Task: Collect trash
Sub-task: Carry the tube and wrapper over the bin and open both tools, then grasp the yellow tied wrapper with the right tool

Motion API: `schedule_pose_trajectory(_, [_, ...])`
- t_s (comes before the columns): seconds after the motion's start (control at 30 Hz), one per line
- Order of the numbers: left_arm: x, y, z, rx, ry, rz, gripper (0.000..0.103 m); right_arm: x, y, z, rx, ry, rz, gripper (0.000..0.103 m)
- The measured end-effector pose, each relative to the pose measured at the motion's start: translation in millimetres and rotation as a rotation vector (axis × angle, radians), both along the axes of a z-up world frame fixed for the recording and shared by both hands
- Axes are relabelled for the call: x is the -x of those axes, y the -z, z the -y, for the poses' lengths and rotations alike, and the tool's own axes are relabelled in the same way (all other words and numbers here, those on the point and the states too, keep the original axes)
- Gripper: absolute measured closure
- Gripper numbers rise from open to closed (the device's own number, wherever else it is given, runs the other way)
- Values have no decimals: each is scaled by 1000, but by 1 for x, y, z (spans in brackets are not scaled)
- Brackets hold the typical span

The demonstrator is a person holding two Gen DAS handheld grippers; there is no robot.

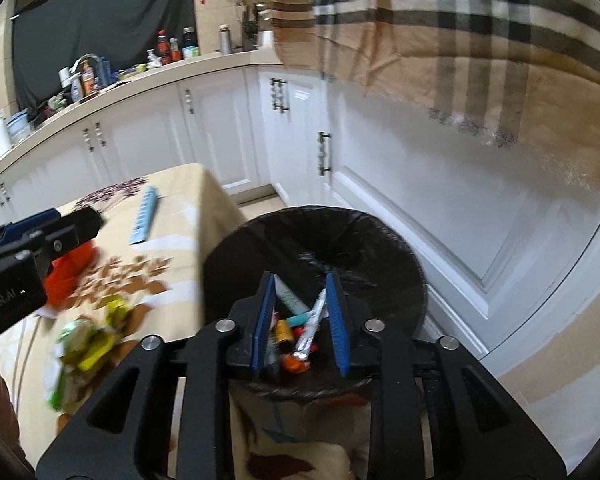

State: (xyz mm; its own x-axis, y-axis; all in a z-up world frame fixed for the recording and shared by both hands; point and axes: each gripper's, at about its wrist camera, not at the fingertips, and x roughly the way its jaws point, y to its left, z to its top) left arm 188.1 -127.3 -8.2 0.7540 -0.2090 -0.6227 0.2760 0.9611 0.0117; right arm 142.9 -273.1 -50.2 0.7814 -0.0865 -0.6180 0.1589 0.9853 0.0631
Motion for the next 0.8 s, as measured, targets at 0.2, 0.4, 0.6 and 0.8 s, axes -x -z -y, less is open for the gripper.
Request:
schedule_pose_trajectory(0.2, [19, 7, -55, -14, -105, -13, 47, 12, -4, -35, 6, -63, -4, 72])
schedule_pose_trajectory(0.4, [34, 12, -99, -34, -185, -16, 47, 18, -3, -69, -3, -125, -22, 72])
schedule_pose_trajectory(0.6, [44, 19, -136, -29, -245, -36, 45, 18, -1, -103, -9, -190, -44, 71])
schedule_pose_trajectory(0.8, [51, 24, -159, -13, -277, -45, 45, 12, 9, -126, 9, -219, -96, 71])
